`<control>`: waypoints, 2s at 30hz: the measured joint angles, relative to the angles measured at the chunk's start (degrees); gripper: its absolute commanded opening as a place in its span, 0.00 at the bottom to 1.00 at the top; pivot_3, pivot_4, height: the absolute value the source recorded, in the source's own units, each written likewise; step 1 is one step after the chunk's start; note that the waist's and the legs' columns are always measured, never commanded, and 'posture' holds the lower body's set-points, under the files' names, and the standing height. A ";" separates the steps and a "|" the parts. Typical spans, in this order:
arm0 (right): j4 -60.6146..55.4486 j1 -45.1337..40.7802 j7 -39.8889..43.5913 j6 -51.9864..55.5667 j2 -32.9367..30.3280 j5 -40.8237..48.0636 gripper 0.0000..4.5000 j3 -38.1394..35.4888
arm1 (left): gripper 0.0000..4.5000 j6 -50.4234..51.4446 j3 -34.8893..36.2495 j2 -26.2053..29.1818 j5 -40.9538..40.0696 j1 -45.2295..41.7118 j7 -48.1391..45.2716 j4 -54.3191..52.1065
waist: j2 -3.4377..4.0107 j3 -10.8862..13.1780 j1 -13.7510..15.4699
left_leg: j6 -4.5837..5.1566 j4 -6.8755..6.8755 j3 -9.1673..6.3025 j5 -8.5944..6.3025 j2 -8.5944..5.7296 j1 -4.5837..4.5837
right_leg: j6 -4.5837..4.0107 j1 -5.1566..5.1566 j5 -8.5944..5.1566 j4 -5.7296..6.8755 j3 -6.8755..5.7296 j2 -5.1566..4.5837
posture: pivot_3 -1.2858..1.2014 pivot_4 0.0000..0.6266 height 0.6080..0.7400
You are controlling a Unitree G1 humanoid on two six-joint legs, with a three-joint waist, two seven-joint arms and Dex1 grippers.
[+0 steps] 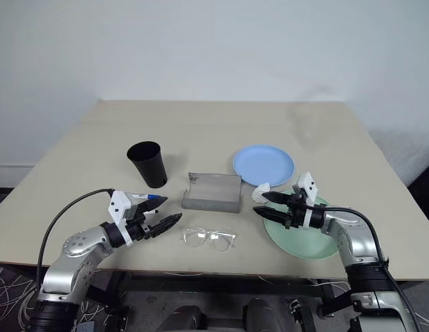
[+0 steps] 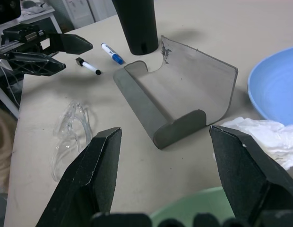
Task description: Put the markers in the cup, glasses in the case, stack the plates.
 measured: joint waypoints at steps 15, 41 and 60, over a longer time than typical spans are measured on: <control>-4.44 1.74 -2.99 1.37 -0.02 0.76 0.72 -0.55 | 0.84 0.43 0.46 -0.01 -1.61 1.41 -0.47 -0.06 | 0.00 0.01 0.00 | 0.00 0.01 0.06 0.00 0.05 0.03 | -0.01 0.01 0.00 0.00 0.00 0.01 | 0.52 0.00 0.97; 10.75 -4.87 -5.02 -5.65 -11.47 -1.65 0.99 -8.59 | 0.84 1.62 -3.61 -3.32 -2.35 -0.47 -0.37 -3.34 | -0.04 0.01 0.00 | 0.01 0.02 0.14 0.00 0.01 0.03 | -0.01 0.06 0.00 -0.01 0.04 -0.01 | 0.52 0.00 0.97; 23.73 -6.58 -9.86 6.36 -11.96 -4.69 0.99 -9.05 | 0.84 2.14 -6.92 -4.51 -2.10 -2.86 -0.41 -3.13 | -0.03 0.01 -0.02 | 0.04 0.13 0.28 0.02 0.01 0.08 | -0.01 0.14 0.00 0.01 0.15 0.00 | 0.52 0.00 0.97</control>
